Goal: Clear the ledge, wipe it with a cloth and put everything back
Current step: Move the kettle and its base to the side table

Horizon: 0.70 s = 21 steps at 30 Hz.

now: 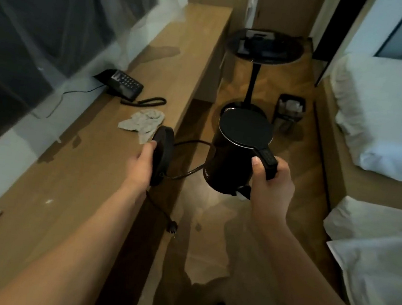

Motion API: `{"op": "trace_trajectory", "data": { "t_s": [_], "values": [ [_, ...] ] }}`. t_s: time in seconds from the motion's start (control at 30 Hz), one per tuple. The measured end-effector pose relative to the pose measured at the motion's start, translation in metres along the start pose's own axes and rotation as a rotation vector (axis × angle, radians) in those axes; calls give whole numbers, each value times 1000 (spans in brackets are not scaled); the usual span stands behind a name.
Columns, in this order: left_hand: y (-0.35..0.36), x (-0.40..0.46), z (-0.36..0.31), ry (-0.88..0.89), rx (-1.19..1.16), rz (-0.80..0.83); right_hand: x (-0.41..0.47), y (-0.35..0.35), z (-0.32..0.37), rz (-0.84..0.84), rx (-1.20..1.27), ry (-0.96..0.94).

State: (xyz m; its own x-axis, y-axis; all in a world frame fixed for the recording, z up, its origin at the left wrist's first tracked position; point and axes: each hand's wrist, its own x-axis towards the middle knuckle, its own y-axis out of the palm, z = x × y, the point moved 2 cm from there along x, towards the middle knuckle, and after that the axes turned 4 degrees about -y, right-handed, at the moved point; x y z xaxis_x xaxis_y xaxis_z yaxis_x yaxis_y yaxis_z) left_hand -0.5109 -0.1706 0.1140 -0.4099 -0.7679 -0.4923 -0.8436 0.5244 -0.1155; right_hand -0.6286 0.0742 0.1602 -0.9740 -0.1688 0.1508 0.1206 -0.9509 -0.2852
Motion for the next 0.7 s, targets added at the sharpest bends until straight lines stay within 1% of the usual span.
{"op": "trace_trajectory", "data": {
  "t_s": [0.17, 0.33, 0.53, 0.7],
  "values": [
    [101, -4, -30, 59, -2, 101, 53, -58, -10, -126, 28, 15],
    [175, 12, -53, 104, 42, 118, 97, -91, -22, -223, 52, 38],
    [241, 53, -84, 201, 90, 161, 163, -92, -35, -308, 43, 60],
    [292, 116, -122, 233, 96, 177, 244, -66, -42, -325, 3, 31]
  ]
}}
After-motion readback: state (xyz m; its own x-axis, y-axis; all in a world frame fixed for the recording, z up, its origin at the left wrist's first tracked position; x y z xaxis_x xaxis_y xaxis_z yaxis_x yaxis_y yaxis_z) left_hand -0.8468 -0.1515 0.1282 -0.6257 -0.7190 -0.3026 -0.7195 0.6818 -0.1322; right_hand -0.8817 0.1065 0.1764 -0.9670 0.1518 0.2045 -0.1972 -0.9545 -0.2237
